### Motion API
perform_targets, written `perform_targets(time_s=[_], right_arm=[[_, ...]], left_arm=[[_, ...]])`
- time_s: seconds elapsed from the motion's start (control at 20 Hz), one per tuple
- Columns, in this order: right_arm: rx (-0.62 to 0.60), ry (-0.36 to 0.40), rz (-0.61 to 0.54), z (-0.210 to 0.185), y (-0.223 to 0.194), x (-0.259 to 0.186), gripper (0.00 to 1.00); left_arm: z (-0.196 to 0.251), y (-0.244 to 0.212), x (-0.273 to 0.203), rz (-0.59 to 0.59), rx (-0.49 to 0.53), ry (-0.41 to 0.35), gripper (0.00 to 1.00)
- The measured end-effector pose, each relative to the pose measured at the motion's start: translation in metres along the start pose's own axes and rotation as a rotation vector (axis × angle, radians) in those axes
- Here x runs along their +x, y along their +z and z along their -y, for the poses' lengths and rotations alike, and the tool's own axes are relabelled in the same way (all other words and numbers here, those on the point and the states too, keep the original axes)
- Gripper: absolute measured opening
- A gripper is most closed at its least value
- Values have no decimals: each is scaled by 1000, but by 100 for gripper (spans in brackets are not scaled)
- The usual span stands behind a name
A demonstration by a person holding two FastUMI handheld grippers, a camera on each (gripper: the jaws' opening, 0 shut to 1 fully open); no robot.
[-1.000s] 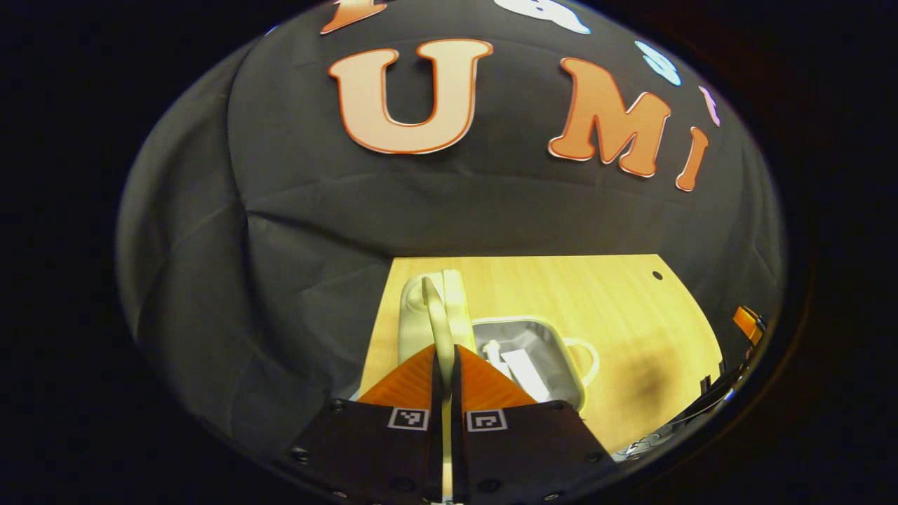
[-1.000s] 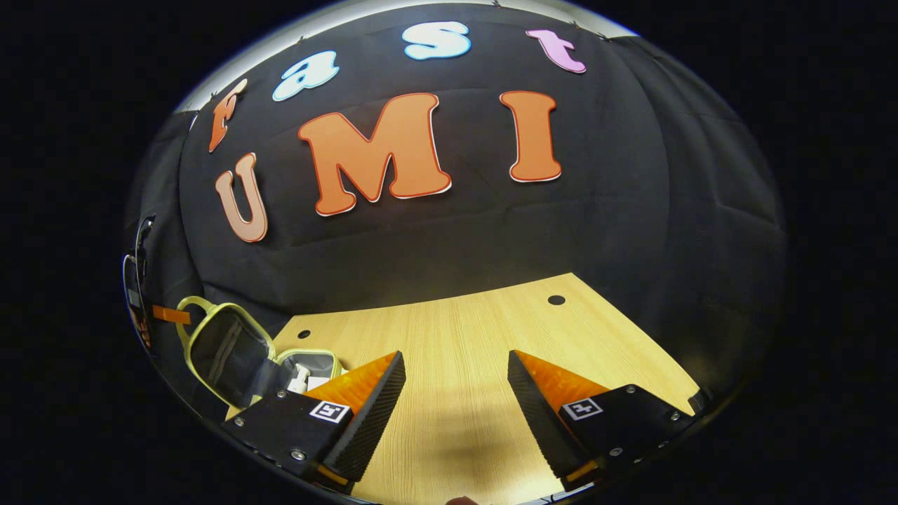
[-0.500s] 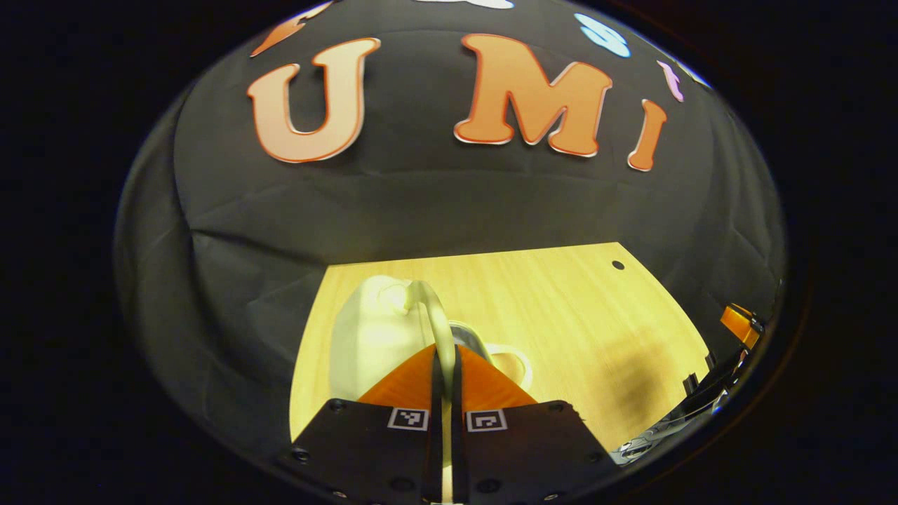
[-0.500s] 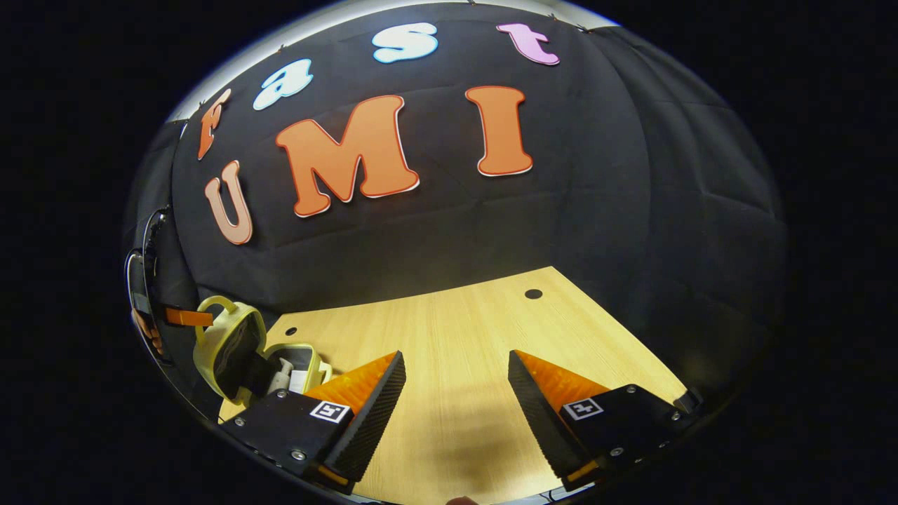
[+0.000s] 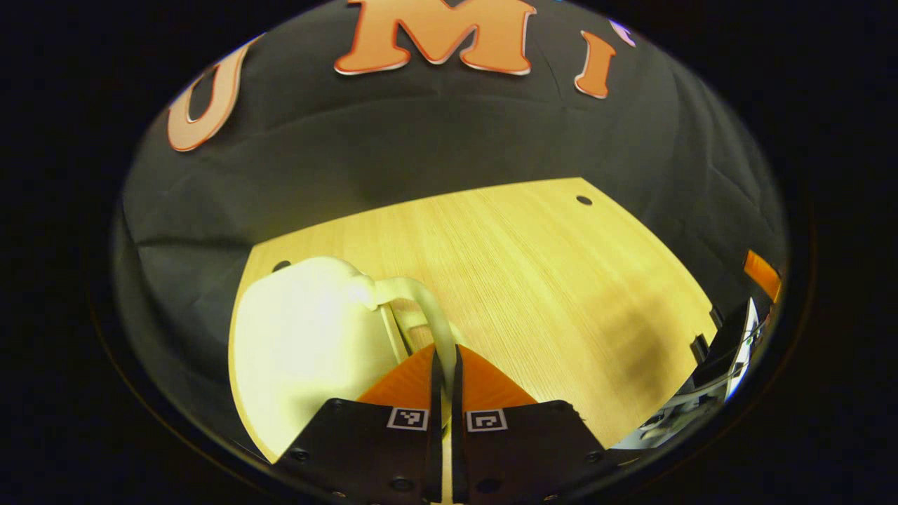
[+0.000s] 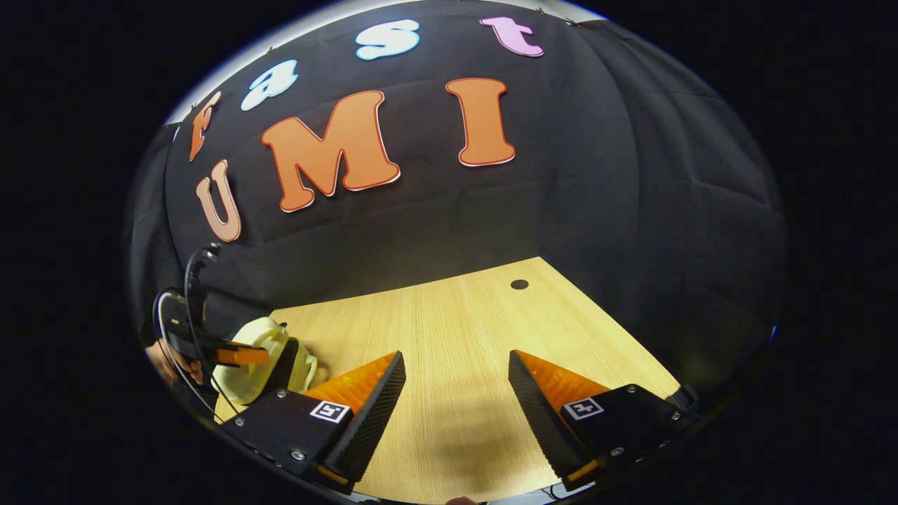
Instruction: First open the suitcase, pack the skin care products into it, and then close the suitcase.
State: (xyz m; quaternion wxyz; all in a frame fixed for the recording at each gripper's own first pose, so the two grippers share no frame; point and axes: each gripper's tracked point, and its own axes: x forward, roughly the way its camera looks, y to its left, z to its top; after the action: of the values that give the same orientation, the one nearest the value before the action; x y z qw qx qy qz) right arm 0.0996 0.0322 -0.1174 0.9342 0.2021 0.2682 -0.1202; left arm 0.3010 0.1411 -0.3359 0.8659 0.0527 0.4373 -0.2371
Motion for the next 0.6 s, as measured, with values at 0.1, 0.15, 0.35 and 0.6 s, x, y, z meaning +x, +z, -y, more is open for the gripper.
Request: perform_targets(time_s=[0.1,0.15,0.35,0.6], right_arm=[[1,5,-6,-1,-1,2,95],[-1,4,-6,0,-6,-3,95],[-38,21,26,-9,-2,0,95],[-107,47,103,-22,21,-1,95]], left_arm=[[2,-13,17,-39,32,7,6],[4,-16,22,-31,65,32,6],[13,-4,17,64,166,98,34],[18,41,-42,320,68,143,74]])
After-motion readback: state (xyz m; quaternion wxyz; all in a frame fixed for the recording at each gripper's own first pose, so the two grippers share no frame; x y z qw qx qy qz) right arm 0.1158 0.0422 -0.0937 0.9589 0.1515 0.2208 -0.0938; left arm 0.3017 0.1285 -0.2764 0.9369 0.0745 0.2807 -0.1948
